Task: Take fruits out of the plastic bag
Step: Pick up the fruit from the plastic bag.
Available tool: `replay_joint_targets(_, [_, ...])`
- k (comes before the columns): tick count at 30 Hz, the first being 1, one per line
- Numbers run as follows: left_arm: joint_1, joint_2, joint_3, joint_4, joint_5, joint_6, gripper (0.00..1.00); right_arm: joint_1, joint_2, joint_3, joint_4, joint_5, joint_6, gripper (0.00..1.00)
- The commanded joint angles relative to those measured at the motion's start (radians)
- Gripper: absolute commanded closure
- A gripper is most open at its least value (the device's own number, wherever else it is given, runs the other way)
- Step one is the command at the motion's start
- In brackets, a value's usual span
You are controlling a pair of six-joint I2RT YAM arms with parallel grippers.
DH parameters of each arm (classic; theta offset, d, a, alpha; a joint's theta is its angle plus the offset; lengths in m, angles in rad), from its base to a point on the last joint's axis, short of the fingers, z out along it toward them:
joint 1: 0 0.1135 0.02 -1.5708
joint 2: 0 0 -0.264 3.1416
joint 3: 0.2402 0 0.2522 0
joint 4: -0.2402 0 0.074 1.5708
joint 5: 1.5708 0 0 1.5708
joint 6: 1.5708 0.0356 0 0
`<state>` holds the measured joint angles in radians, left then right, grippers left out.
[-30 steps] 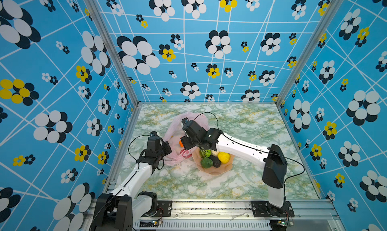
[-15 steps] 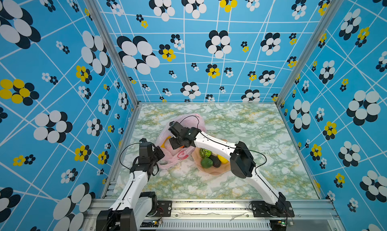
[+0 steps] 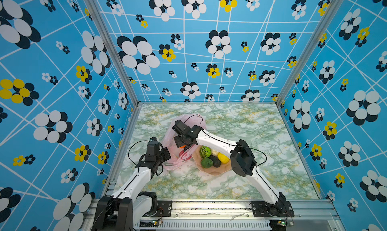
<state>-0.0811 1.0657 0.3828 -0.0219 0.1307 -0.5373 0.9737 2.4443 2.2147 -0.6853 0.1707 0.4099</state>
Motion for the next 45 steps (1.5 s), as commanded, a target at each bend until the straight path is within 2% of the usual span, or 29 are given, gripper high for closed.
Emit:
replay_joint_targets(1, [-0.006, -0.006, 0.023, 0.009, -0.016, 0.017, 1.00, -0.003, 0.055, 0.041, -0.039, 0.010, 0.023, 0.32])
replay_joint_targets(11, [-0.006, 0.000, 0.022, 0.017, -0.015, 0.017, 1.00, -0.003, 0.126, 0.116, -0.072, -0.022, 0.020, 0.32])
replay_joint_targets(17, [-0.008, 0.002, 0.022, 0.018, -0.019, 0.017, 1.00, -0.004, 0.162, 0.156, -0.094, -0.009, 0.009, 0.39])
replay_joint_targets(25, [-0.006, 0.011, 0.023, 0.022, -0.024, 0.016, 1.00, 0.003, 0.125, 0.154, -0.082, -0.029, -0.010, 0.46])
replay_joint_targets(31, [-0.006, 0.010, 0.022, 0.020, -0.029, 0.015, 1.00, 0.016, 0.033, 0.116, -0.064, -0.068, -0.041, 0.49])
replay_joint_targets(45, [-0.005, 0.006, 0.020, 0.020, -0.040, 0.015, 1.00, 0.026, -0.342, -0.281, 0.127, -0.116, -0.066, 0.50])
